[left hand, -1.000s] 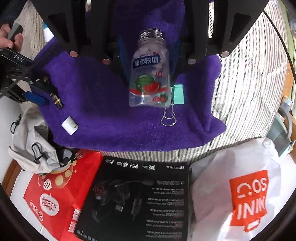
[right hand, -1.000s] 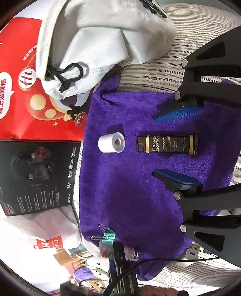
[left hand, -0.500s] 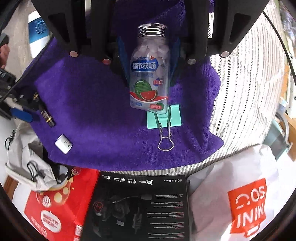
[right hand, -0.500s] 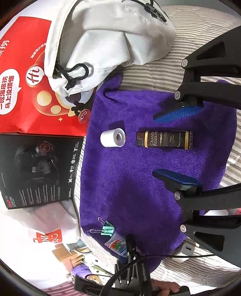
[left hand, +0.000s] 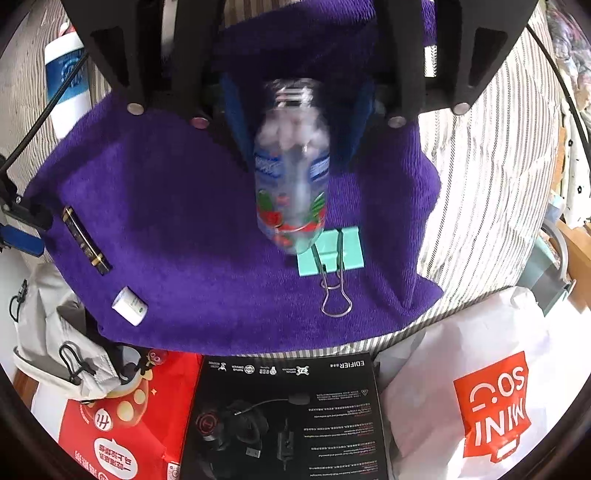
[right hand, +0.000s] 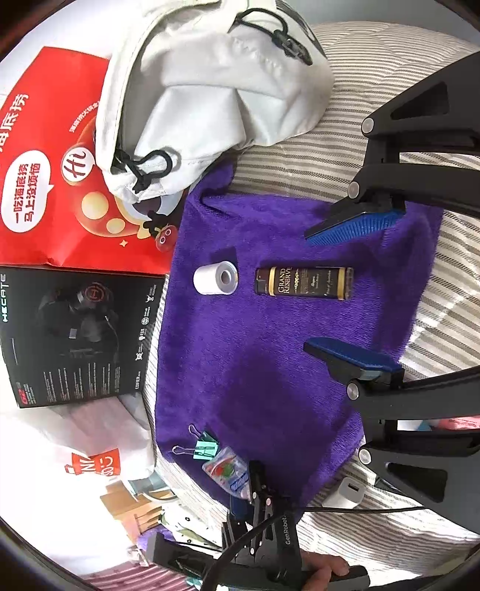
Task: Organize rigid objects
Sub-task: 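Lay the mint bottle on the towel and open the left tool, then grasp the white charger plug with the left tool, then grasp the pink highlighter with the right tool while the left tool holds the charger plug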
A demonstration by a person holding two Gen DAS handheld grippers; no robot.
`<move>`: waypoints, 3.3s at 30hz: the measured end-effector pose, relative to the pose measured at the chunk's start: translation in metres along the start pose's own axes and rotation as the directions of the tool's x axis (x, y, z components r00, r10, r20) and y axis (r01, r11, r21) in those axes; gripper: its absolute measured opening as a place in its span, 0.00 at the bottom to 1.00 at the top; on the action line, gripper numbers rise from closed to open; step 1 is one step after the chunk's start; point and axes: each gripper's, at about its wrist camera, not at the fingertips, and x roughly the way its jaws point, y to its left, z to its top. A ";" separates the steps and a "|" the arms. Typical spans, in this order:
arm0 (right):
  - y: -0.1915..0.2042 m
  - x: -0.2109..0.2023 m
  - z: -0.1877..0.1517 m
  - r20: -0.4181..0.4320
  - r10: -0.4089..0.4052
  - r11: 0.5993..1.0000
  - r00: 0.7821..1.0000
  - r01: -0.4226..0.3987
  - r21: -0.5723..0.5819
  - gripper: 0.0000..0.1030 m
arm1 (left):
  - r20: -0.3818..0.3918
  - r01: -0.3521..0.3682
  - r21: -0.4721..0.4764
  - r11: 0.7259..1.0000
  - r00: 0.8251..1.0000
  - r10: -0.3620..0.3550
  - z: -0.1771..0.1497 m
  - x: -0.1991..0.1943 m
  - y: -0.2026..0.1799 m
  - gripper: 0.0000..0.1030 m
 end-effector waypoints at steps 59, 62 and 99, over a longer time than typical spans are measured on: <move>0.037 -0.057 -0.111 -0.070 0.090 0.989 0.994 -0.081 0.121 0.63 | 0.031 0.018 -0.030 0.999 0.999 -0.017 -0.086 -0.043 -0.050 0.40; 0.044 -0.057 -0.115 -0.083 0.092 0.992 0.992 -0.084 0.091 0.63 | 0.028 0.019 -0.029 0.999 0.999 -0.018 -0.087 -0.044 -0.049 0.40; 0.051 -0.023 -0.100 -0.072 0.019 1.000 0.997 -0.017 0.026 0.16 | 0.041 0.048 -0.013 0.999 0.998 -0.047 -0.089 -0.045 -0.048 0.40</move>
